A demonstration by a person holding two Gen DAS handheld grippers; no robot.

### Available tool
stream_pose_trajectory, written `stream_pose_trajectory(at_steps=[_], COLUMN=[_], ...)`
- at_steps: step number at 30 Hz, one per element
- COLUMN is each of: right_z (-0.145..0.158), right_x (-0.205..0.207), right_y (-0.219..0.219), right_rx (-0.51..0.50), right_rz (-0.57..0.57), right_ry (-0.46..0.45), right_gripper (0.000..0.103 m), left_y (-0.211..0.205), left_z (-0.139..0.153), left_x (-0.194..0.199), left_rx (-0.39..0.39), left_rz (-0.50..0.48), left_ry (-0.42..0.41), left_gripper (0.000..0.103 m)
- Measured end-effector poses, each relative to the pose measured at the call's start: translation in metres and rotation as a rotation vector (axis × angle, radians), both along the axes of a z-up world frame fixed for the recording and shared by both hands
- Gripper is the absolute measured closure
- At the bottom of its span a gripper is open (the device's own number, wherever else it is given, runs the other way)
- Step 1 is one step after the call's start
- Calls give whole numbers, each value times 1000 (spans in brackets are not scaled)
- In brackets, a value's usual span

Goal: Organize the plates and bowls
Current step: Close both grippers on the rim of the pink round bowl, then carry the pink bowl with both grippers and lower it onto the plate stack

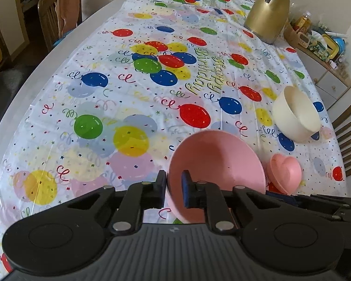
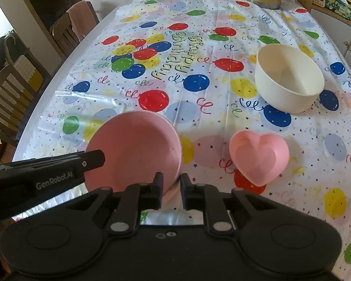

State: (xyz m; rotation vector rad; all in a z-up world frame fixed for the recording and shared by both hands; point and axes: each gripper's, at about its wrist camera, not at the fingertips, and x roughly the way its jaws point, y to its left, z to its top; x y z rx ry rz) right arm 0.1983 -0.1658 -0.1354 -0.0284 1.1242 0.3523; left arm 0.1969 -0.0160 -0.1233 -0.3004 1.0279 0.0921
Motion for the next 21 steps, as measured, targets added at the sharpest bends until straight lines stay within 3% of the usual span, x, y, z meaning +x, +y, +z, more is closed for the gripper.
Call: stream_pose_trajectory(at_steps=[13, 21], right_z=[17, 39], right_x=[-25, -58], right_y=[-18, -53], right_rx=[-8, 2], right_rz=[-49, -95], right_ry=[2, 3], right_gripper=[90, 90], left_y=[-18, -47], left_z=[17, 41], left_x=[-21, -45], left_rx=[-13, -35], left_rz=[-63, -178], left_ry=[18, 17], left_gripper=[92, 92])
